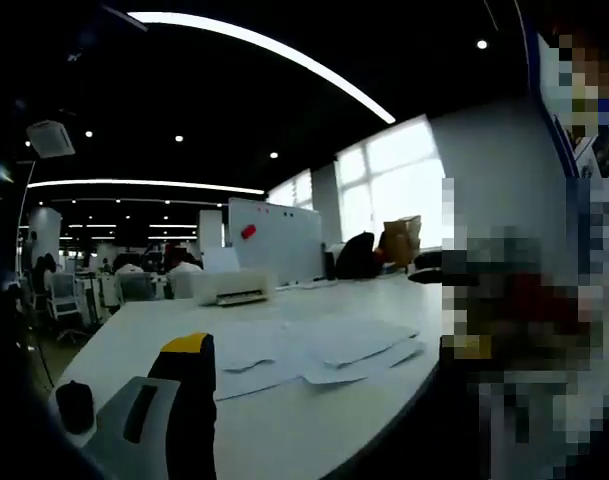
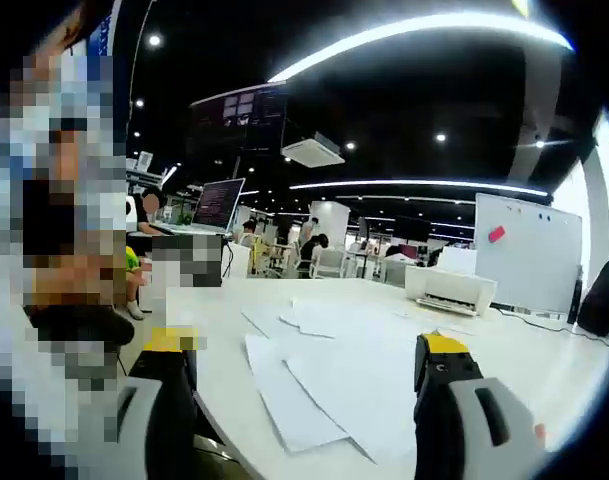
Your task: Organize the stack of printing papers by aligning and flattening the scattered papers on the table
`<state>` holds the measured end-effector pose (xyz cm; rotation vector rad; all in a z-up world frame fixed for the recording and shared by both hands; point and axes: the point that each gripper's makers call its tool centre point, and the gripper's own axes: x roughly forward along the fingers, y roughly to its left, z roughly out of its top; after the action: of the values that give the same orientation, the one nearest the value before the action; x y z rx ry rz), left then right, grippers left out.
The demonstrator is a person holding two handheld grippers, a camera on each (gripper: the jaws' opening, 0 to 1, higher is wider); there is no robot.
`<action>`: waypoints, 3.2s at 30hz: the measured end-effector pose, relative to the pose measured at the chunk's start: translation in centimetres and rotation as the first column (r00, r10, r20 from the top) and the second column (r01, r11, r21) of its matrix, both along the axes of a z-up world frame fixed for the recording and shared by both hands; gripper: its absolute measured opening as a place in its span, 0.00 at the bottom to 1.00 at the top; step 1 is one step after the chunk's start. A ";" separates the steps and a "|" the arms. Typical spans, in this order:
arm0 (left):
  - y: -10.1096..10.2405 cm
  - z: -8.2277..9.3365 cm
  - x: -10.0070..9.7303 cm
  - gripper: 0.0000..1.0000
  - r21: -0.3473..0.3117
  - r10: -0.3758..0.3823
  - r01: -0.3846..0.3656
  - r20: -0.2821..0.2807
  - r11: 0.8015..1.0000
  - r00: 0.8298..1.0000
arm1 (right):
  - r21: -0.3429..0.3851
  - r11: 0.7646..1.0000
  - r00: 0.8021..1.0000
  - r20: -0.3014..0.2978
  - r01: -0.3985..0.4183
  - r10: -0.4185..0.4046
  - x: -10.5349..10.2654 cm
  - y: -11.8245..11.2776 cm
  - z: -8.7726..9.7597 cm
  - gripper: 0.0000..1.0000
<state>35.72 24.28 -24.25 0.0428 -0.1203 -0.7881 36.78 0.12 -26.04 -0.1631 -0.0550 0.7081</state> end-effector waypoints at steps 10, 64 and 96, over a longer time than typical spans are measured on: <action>-0.3 0.1 0.0 0.95 0.003 -0.008 0.008 0.001 1.000 1.000 | -0.004 1.000 1.000 0.004 0.001 -0.001 -0.1 -0.1 0.1 0.85; 0.3 0.1 0.5 0.94 -0.004 0.002 -0.002 -0.003 1.000 1.000 | -0.013 1.000 1.000 -0.007 -0.004 0.004 0.2 0.5 0.2 0.85; -0.8 1.9 1.7 0.94 0.021 -0.017 0.016 0.036 1.000 0.999 | -0.095 0.995 0.999 -0.014 0.042 -0.044 1.4 -0.8 -0.4 0.84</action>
<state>37.45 23.46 -22.35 0.0755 -0.1476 -0.8056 38.20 -0.65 -26.48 -0.2484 -0.0025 0.6693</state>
